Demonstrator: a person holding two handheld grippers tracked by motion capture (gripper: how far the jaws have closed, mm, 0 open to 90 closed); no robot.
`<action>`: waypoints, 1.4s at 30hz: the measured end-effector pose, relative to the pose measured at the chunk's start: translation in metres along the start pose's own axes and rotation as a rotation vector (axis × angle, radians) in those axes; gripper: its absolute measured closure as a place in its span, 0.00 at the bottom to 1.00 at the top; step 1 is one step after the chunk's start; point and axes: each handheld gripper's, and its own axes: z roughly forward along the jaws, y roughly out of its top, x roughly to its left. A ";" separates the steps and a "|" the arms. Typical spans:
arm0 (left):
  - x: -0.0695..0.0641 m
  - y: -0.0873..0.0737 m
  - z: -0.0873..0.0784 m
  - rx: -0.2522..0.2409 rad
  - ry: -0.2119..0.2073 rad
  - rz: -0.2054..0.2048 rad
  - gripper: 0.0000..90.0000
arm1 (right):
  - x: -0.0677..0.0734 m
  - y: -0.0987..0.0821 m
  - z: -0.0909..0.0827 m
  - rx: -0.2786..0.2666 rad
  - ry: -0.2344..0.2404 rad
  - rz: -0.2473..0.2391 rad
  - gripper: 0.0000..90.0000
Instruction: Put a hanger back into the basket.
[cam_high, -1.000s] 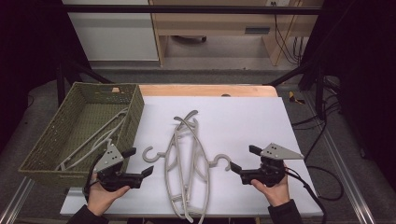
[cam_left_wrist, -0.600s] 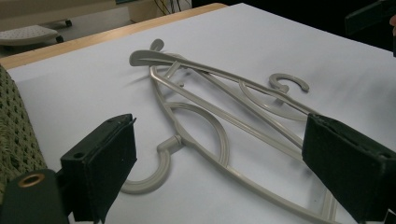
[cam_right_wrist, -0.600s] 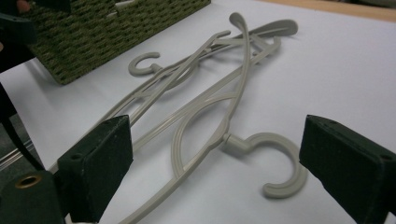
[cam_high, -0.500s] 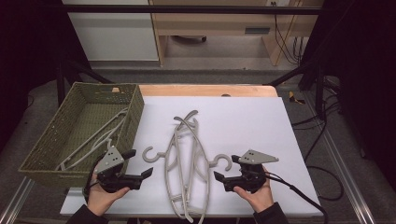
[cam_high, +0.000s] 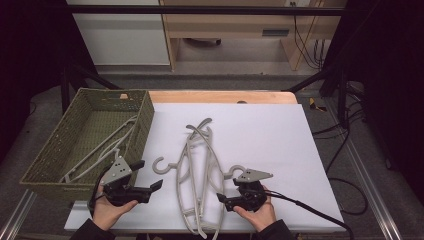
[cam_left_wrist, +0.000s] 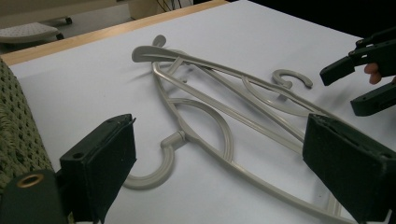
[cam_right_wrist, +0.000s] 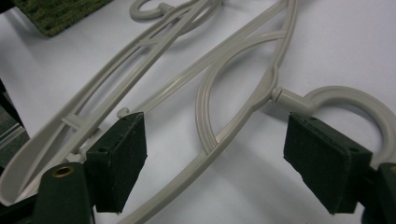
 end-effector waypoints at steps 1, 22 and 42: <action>0.000 0.000 0.000 -0.002 0.001 -0.002 0.10 | 0.000 -0.001 0.002 0.011 -0.012 -0.005 0.28; 0.001 0.001 -0.002 -0.011 0.005 -0.009 0.10 | 0.004 -0.010 0.021 0.109 -0.018 -0.043 0.55; 0.001 0.000 -0.001 0.002 -0.002 -0.001 0.11 | -0.009 -0.004 0.012 0.192 -0.112 -0.030 0.73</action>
